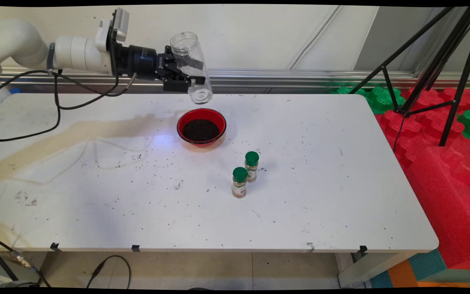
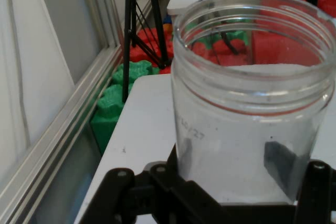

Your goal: Place the picked object on the table

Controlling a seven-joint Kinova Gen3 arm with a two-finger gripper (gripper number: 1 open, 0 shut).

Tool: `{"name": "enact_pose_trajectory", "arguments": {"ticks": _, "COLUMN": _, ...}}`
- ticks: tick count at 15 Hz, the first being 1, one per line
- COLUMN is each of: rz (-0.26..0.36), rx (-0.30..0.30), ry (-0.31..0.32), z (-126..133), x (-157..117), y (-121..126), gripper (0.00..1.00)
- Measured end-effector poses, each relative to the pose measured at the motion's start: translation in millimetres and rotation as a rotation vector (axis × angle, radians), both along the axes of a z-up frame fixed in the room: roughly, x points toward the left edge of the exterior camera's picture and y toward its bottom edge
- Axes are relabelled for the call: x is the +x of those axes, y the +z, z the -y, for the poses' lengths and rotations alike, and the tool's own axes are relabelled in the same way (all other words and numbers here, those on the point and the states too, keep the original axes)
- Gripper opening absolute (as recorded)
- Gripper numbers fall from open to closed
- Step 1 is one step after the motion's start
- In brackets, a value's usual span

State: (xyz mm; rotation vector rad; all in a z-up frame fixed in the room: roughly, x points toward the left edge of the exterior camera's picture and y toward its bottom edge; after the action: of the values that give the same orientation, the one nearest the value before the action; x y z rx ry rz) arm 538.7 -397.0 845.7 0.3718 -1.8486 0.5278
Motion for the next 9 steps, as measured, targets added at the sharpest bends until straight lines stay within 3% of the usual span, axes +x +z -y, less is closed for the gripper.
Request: {"name": "enact_pose_trajectory", "arguments": {"ticks": 9, "rz": 0.021, "rx": 0.042, "ry": -0.030, "z": -32, "x": -15, "y": 17, "gripper": 0.00}}
